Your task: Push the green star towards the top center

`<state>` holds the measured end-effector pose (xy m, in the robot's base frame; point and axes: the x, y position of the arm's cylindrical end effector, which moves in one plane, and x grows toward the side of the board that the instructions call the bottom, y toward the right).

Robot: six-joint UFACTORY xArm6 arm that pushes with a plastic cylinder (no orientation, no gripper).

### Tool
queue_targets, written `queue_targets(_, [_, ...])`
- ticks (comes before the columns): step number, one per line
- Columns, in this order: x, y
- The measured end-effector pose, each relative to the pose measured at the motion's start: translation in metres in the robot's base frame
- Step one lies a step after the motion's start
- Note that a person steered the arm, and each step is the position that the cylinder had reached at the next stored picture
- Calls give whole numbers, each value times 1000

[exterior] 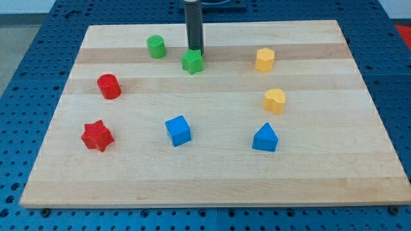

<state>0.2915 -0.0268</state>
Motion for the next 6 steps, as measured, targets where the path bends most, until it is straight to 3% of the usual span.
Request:
queue_targets(1, [6,27])
queue_targets(3, [59,24])
queue_targets(5, [36,-48])
queue_targets(6, [39,-46])
